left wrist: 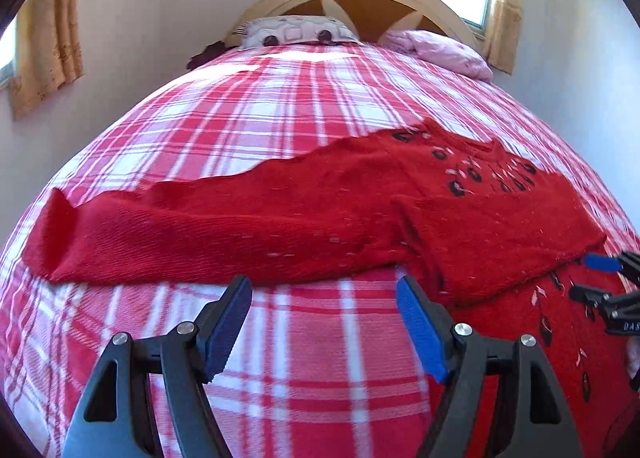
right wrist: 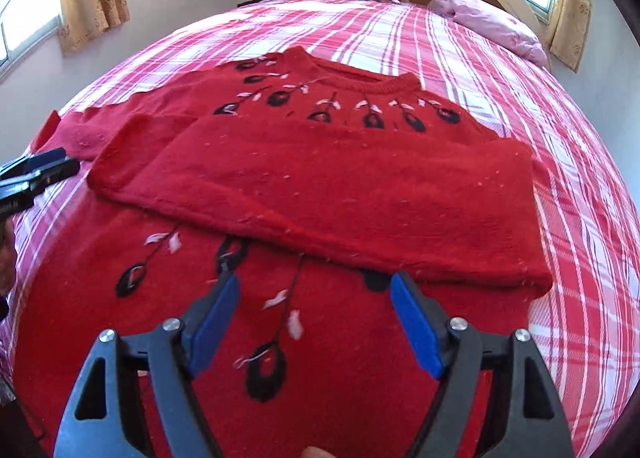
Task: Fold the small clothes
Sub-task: 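Move the left gripper to the other sleeve cuff and grasp it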
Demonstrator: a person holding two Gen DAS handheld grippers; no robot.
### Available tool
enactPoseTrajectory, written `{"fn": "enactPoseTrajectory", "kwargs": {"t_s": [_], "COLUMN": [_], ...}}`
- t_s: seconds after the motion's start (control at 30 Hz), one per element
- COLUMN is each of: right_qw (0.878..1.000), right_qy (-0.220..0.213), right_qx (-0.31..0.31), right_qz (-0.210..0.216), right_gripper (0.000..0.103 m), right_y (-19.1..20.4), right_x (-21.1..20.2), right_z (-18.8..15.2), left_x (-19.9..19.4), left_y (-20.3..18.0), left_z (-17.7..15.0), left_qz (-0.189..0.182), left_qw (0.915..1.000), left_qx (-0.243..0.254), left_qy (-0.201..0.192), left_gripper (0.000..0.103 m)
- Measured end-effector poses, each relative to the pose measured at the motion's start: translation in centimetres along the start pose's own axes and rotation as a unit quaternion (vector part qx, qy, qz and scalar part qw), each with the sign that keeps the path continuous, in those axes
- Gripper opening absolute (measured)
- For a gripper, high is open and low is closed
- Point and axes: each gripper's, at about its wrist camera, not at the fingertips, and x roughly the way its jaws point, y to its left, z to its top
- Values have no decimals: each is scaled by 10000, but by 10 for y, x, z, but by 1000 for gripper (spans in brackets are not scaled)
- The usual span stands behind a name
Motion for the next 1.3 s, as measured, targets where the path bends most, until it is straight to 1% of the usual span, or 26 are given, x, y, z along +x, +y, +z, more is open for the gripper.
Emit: {"fn": "enactPoseTrajectory", "kwargs": {"t_s": [0.03,0.1,0.17,0.23,0.27,0.3,0.37,0.43,0.53,0.63,0.77,0.83,0.93,1.0,1.03,1.07,1.1,1.13,1.2,1.23,1.3], "right_qw": [10000,9999,9997,9995,9993,9992,9989,9986,9981,9974,9964,9961,9958,9957,9956,9957,9957,9958,9960,9961,9962], "right_qy": [-23,-75,-146,-205,-239,-282,-341,-381,-400,-419,-485,-513,-538,-544,-553,-550,-548,-549,-546,-542,-534], "right_qx": [-35,-88,-146,-212,-241,-263,-293,-337,-447,-581,-695,-722,-734,-745,-750,-748,-741,-728,-709,-698,-685], "right_qz": [8,67,101,123,130,139,160,164,147,112,72,54,34,24,17,23,29,38,43,47,57], "right_gripper": [81,81,81,81,81,81,81,81,81,81,81,81,81,81,81,81,81,81,81,81,81], "right_y": [3,7,11,14,15,17,18,21,28,36,42,43,43,43,43,43,43,43,43,43,43], "right_x": [-1,-6,-12,-18,-22,-25,-28,-29,-28,-27,-30,-31,-32,-32,-32,-32,-32,-31,-30,-30,-29], "right_z": [-1,-3,-5,-7,-8,-9,-11,-12,-14,-15,-16,-17,-19,-19,-20,-20,-21,-21,-22,-22,-24], "left_x": [-2,-6,-9,-11,-15,-18,-26,-32,-33,-26,-17,-13,-10,-9,-5,-2,1,3,3,3,-1], "left_y": [9,40,77,117,145,163,203,230,250,255,254,253,254,259,262,265,266,267,266,266,266], "left_z": [1,2,3,3,2,1,-3,-6,-7,-7,-5,-2,3,4,5,5,6,6,6,5,3], "left_qz": [68,321,713,1194,1473,1620,1751,1766,1678,1321,1110,1011,1020,947,865,850,900,930,945,865,890], "left_qw": [9999,9986,9944,9858,9780,9721,9595,9483,9390,9363,9293,9272,9257,9232,9220,9206,9201,9213,9233,9237,9222], "left_qx": [-98,-422,-778,-1184,-1475,-1695,-2205,-2636,-3001,-3255,-3522,-3606,-3641,-3724,-3773,-3812,-3811,-3775,-3723,-3732,-3763], "left_qy": [-11,-40,-44,13,53,55,11,-36,-70,-44,22,9,-55,-93,-79,-33,-8,8,4,2,-67], "left_gripper": [75,75,75,75,75,75,75,75,75,75,75,75,75,63,54,46,41,33,11,4,4]}}
